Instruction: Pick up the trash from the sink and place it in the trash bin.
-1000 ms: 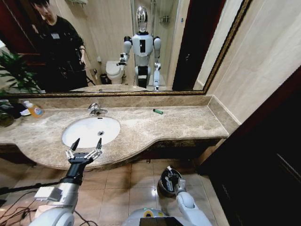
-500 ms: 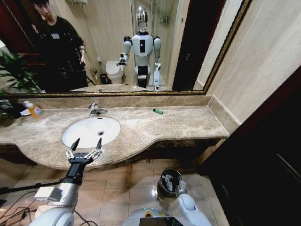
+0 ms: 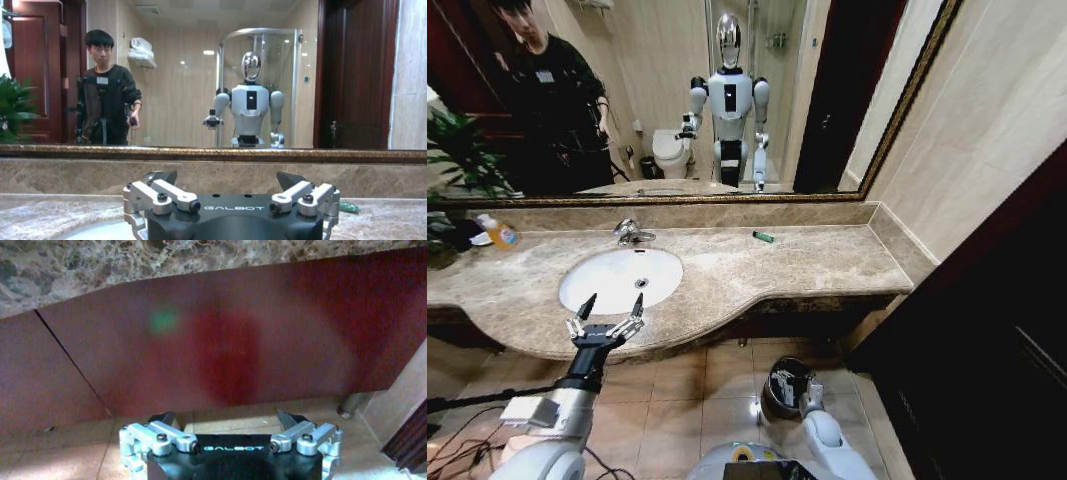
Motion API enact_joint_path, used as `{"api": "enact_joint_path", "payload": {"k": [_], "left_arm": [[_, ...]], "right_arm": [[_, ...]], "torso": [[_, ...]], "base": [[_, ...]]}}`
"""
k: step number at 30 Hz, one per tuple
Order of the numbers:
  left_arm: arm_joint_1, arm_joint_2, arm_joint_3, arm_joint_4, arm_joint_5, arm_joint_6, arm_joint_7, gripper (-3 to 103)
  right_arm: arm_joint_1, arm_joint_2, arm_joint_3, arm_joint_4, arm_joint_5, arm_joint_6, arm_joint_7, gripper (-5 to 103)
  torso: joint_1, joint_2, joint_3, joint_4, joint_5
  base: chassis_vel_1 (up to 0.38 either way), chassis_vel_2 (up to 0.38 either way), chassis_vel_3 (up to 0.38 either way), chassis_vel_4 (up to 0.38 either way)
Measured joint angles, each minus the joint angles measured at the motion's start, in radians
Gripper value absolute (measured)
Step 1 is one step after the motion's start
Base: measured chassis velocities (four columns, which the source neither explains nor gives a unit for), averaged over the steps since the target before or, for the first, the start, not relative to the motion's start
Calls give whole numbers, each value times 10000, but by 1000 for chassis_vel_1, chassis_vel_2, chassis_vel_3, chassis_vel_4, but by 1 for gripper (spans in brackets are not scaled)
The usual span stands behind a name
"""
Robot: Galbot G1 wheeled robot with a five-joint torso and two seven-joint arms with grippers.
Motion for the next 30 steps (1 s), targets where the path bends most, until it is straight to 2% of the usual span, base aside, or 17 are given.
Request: {"api": "enact_joint_path", "payload": {"k": [8,14,17,24,26,30], "left_arm": [[0,0,0,0,1,0,0,100],[0,0,0,0,0,0,0,100],[0,0,0,0,0,0,0,100],[0,0,0,0,0,0,0,100],[0,0,0,0,0,0,0,100],[0,0,0,0,0,0,0,100]], "right_arm": [[-670,-430,5,1415,69,0,287,100],[-1519,-890,275,2930,-522,829,296,100],[-1785,-1016,283,3637,-548,862,289,100],[-1891,-1065,249,5660,-559,378,257,100],[-1773,-1164,152,6666,-566,-109,257,100],[-1483,-1456,-62,7465,-565,-598,325,100]], "torso": [[0,0,0,0,1],[0,0,0,-1,1],[0,0,0,-1,0],[0,0,0,0,1],[0,0,0,0,0],[0,0,0,-1,1]], "base": [[0,0,0,0],[0,0,0,0],[0,0,0,0],[0,0,0,0],[0,0,0,0],[0,0,0,0]]}}
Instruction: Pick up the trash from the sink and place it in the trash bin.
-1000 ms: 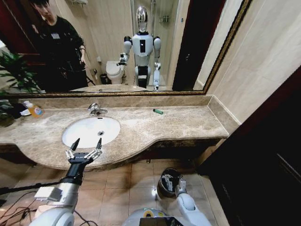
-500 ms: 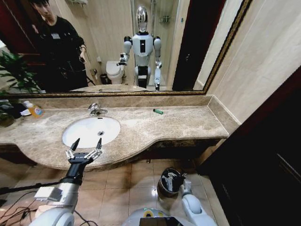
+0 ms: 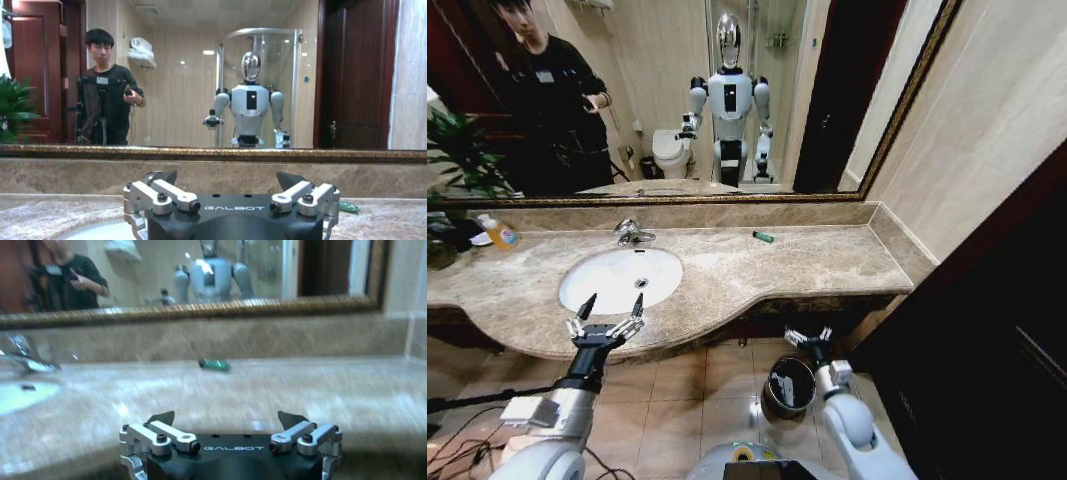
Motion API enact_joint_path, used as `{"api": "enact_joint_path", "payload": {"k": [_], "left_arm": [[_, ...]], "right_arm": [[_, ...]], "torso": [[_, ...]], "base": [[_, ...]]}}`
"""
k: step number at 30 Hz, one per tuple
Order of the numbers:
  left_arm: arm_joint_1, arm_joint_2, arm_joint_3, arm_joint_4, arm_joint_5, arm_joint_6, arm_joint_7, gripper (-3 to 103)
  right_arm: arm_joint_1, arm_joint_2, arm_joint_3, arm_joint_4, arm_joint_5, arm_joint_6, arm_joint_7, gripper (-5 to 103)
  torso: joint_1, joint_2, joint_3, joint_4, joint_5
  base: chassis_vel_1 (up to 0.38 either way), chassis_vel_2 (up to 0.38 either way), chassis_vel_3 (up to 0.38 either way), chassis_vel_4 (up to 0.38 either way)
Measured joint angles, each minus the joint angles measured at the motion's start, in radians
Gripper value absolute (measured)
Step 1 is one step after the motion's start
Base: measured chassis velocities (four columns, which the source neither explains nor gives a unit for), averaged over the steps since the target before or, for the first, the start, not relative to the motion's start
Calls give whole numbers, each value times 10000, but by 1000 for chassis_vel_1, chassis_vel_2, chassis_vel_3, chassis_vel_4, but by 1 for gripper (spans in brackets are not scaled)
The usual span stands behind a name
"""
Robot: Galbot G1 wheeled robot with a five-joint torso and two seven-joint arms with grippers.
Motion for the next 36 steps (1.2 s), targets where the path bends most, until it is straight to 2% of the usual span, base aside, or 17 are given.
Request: {"api": "enact_joint_path", "payload": {"k": [4,6,7,9,11,15,18,19,21,22,23,26,27,30,34,36], "left_arm": [[0,0,0,0,0,0,0,100],[0,-1,0,0,0,0,0,100],[0,-1,0,0,0,0,0,100],[0,0,0,1,0,0,1,100],[0,0,0,0,0,0,1,100],[0,0,-1,0,0,0,-1,100],[0,0,-1,0,1,0,0,100],[0,0,-1,0,1,0,0,100],[-1,-1,-1,0,0,0,-2,100],[0,-1,0,0,0,0,-1,100],[0,-1,0,0,0,0,-1,100],[-1,0,0,1,0,0,-1,100],[-1,0,0,1,0,0,-1,100],[-1,-1,-1,0,0,0,-2,100],[0,0,0,0,0,0,1,100],[0,0,0,0,1,0,1,100]], "right_arm": [[549,-479,-119,197,286,-535,-58,100],[1370,-977,-185,-41,754,-1020,-267,100],[1370,-977,-185,-41,754,-1020,-267,100],[2130,-1315,-190,-470,1111,-1270,-679,100],[3219,-1752,-261,-1139,1952,-1716,-1159,100],[3965,-2028,-313,-1659,2573,-2038,-1467,100],[5363,-2426,-581,-2861,3261,-2544,-2230,100],[5363,-2426,-581,-2861,3261,-2544,-2230,100],[6089,-2468,-794,-3474,3329,-2601,-2753,100],[7428,-2429,-1321,-4734,3299,-2511,-3290,100],[7428,-2429,-1321,-4734,3299,-2511,-3290,100],[8957,-2053,-1949,-6604,3139,-2264,-3937,100],[8957,-2053,-1949,-6604,3139,-2264,-3937,100],[10556,-1417,-2353,-8795,2733,-1915,-5235,100],[11609,-920,-2648,-10165,2392,-1763,-5764,100],[11731,-842,-2662,-10327,2337,-1767,-5891,100]], "torso": [[0,0,1,0,0],[0,0,1,0,-1],[0,0,1,0,-1],[0,0,1,0,2],[1,0,1,1,3],[2,-1,2,4,3],[1,-1,2,0,3],[1,-1,2,0,3],[1,0,2,-1,2],[1,-1,2,1,2],[1,-1,2,1,2],[1,-1,3,2,0],[1,-1,3,2,0],[2,-2,3,1,-2],[2,-2,2,3,-3],[2,-2,2,3,-1]], "base": [[0,0,0,0],[0,0,0,0],[0,0,0,0],[0,0,0,0],[0,0,0,0],[0,0,0,0],[0,0,0,0],[0,0,0,0],[0,0,0,0],[0,0,0,0],[0,0,0,0],[0,0,0,0],[0,0,0,0],[0,0,0,0],[0,0,0,0],[0,0,0,0]]}}
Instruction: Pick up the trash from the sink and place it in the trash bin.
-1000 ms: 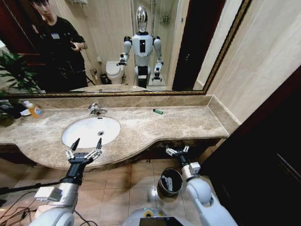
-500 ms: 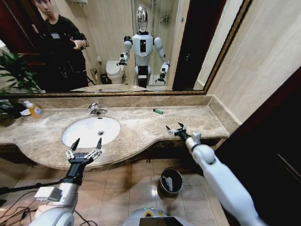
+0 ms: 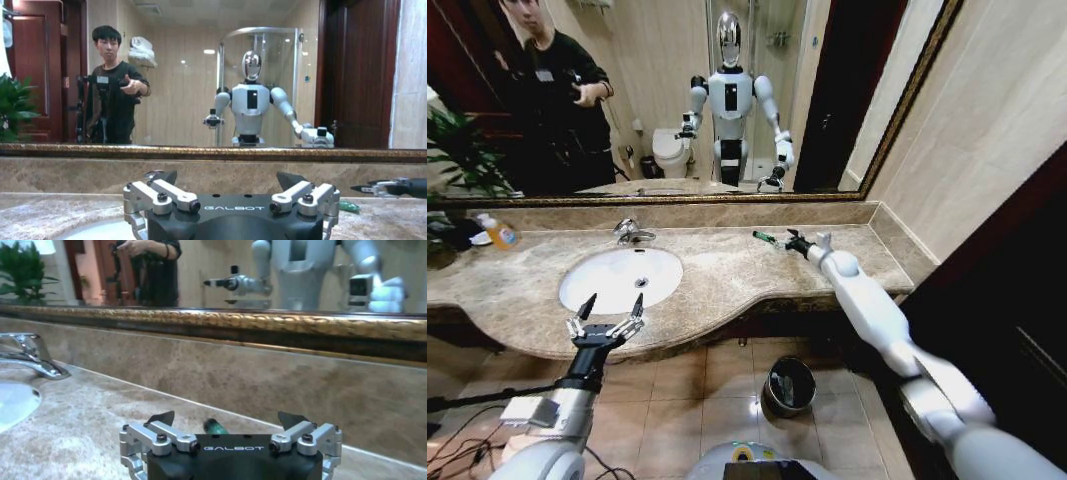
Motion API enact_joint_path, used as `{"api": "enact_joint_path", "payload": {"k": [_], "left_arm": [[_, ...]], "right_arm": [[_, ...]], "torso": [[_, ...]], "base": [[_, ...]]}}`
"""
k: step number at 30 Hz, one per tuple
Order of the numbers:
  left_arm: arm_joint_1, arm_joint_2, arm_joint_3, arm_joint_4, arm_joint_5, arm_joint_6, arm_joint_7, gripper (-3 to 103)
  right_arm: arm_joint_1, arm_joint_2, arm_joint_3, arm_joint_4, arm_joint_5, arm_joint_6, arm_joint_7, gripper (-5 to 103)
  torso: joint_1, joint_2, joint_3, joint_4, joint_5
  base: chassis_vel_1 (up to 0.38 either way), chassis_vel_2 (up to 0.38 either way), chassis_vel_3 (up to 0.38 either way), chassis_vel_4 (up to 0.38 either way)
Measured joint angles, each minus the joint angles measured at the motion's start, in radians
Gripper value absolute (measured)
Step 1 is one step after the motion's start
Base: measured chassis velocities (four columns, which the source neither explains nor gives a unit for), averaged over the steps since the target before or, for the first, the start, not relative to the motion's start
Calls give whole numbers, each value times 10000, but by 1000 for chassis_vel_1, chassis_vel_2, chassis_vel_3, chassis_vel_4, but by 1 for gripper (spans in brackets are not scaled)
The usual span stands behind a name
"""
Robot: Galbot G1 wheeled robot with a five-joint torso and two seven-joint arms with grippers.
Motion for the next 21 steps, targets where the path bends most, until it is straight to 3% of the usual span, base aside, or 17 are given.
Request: {"api": "enact_joint_path", "payload": {"k": [5,21], "left_arm": [[1,0,-1,0,0,0,-1,100],[0,0,0,0,0,0,-1,100]], "right_arm": [[194,99,202,-437,-830,-366,-489,100],[1260,1212,-79,-2394,-1356,-231,-380,100]], "torso": [[-1,1,-1,-2,0],[-2,1,-2,-2,0]], "base": [[0,0,0,0],[0,0,0,0]]}}
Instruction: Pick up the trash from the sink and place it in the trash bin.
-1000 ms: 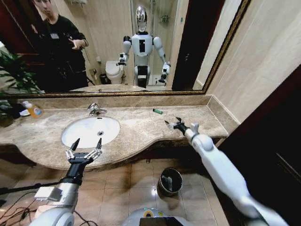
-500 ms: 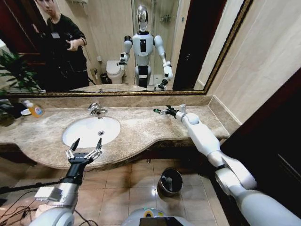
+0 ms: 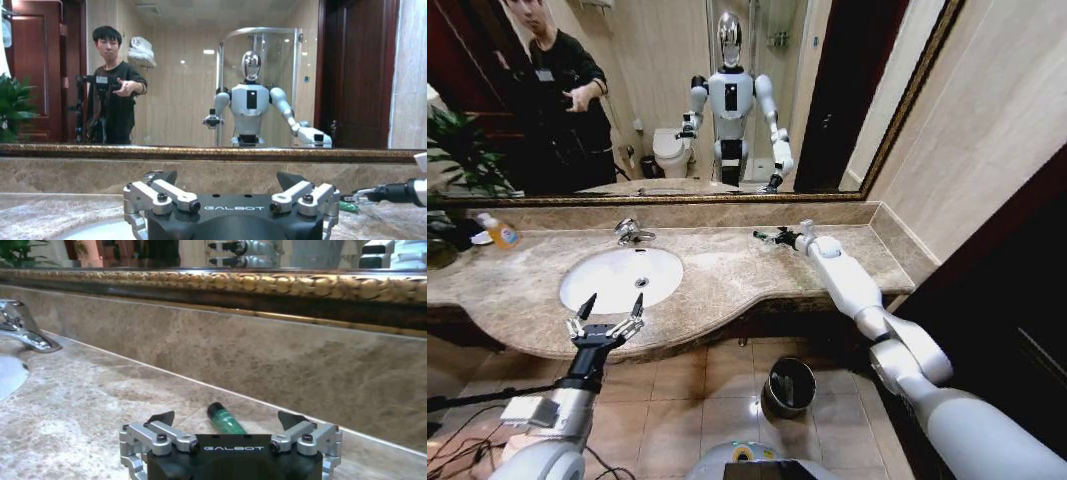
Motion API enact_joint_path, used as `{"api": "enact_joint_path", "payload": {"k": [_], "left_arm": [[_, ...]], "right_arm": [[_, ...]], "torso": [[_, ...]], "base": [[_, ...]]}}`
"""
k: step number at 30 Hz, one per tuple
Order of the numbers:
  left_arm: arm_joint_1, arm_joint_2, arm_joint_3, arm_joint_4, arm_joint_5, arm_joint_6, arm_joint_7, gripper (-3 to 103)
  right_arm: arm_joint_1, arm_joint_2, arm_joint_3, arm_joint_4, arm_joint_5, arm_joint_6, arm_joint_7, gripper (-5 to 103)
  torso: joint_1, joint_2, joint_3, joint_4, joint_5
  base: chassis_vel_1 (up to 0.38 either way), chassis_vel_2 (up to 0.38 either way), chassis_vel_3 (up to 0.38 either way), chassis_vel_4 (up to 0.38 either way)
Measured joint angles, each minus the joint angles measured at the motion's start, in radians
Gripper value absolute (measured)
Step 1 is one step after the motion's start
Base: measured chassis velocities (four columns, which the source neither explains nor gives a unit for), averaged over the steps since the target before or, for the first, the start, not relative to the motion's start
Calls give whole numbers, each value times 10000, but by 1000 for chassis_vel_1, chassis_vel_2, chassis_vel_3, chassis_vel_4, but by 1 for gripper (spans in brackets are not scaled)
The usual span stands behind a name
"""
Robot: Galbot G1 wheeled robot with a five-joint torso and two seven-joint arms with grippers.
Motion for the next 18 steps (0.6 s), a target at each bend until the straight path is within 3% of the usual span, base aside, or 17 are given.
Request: {"api": "enact_joint_path", "payload": {"k": [8,18], "left_arm": [[0,0,0,0,0,0,0,100],[0,0,0,0,0,0,0,100]], "right_arm": [[222,616,104,-720,-264,95,110,100],[441,737,110,-1315,-318,-108,312,100]], "torso": [[0,0,0,2,0],[0,1,0,0,0]], "base": [[0,0,0,0],[0,0,0,0]]}}
